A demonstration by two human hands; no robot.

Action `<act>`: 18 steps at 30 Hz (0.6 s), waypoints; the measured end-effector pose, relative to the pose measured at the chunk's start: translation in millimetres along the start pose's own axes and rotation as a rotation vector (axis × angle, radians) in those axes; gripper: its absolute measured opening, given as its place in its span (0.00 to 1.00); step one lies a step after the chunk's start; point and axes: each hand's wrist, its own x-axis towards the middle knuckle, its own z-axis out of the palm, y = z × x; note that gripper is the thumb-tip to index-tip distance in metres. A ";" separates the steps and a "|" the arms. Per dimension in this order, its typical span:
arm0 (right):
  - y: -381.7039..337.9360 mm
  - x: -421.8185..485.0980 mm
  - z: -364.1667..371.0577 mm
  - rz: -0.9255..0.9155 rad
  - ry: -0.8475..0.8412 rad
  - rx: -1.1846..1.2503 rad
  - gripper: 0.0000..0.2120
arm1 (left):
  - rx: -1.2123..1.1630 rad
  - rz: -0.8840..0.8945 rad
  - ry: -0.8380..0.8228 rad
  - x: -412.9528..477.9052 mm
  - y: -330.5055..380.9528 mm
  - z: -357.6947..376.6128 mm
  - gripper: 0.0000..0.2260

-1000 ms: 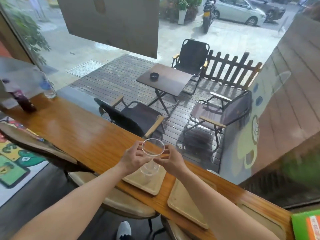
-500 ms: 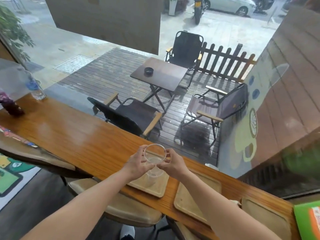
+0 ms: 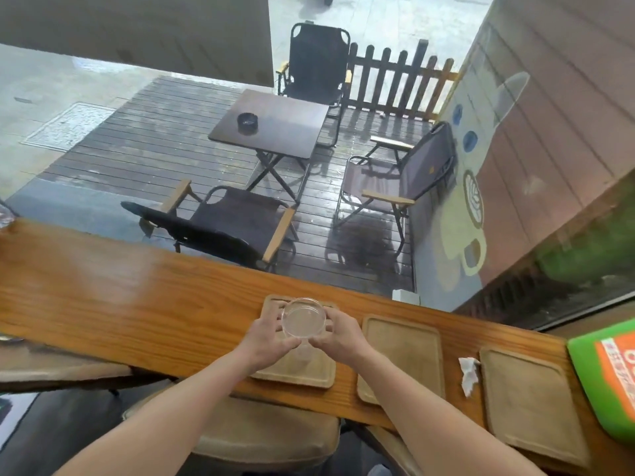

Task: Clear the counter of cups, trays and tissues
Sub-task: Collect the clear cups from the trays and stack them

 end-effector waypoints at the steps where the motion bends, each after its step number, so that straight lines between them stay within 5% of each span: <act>1: 1.1 -0.7 2.2 0.005 0.003 0.010 0.24 | -0.005 -0.005 -0.014 0.8 -2.0 0.2 0.32; 18: 27.2 0.7 27.6 0.112 0.009 0.060 0.32 | 0.009 0.017 -0.118 4.8 -17.6 6.5 0.38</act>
